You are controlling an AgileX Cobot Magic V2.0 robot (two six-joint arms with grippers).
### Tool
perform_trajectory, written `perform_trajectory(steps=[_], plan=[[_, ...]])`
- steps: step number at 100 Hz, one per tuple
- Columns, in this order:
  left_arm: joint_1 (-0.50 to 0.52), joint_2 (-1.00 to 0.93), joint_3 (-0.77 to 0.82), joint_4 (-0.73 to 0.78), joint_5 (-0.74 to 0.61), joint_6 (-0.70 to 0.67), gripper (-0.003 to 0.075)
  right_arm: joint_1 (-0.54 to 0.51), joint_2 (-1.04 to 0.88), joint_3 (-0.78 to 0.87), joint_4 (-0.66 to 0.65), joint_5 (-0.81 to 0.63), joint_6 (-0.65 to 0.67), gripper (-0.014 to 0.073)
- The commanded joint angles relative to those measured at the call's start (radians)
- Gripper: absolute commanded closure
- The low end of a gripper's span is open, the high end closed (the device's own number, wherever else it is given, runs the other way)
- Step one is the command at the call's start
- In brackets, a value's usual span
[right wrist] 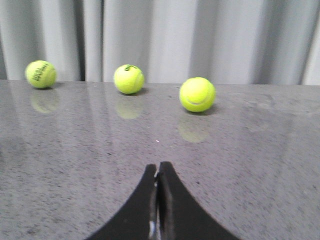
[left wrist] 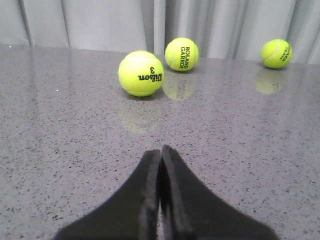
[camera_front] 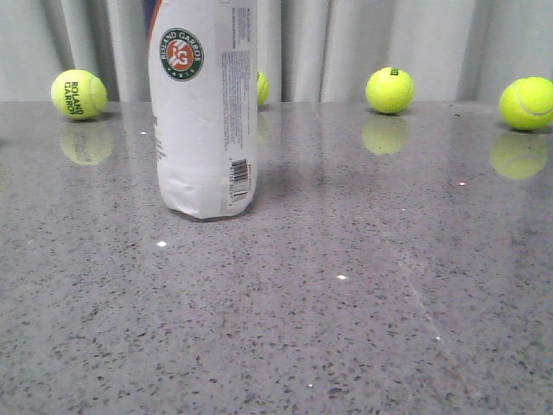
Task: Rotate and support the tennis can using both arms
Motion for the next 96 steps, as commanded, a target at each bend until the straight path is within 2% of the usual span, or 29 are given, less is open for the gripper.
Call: perform_trajectory(steps=[1, 26, 96], plan=[[0.0, -0.034, 0.044, -0.002, -0.08, -0.011, 0.074, -0.034, -0.017, -0.001, 0.003, -0.093, 0.002, 0.0662], [0.0, -0.034, 0.044, -0.002, -0.08, -0.011, 0.074, -0.055, -0.117, 0.0, 0.003, -0.012, 0.002, 0.0662], [0.0, -0.034, 0.044, -0.002, -0.08, -0.011, 0.074, -0.055, -0.117, 0.0, 0.003, -0.01, 0.002, 0.0662]])
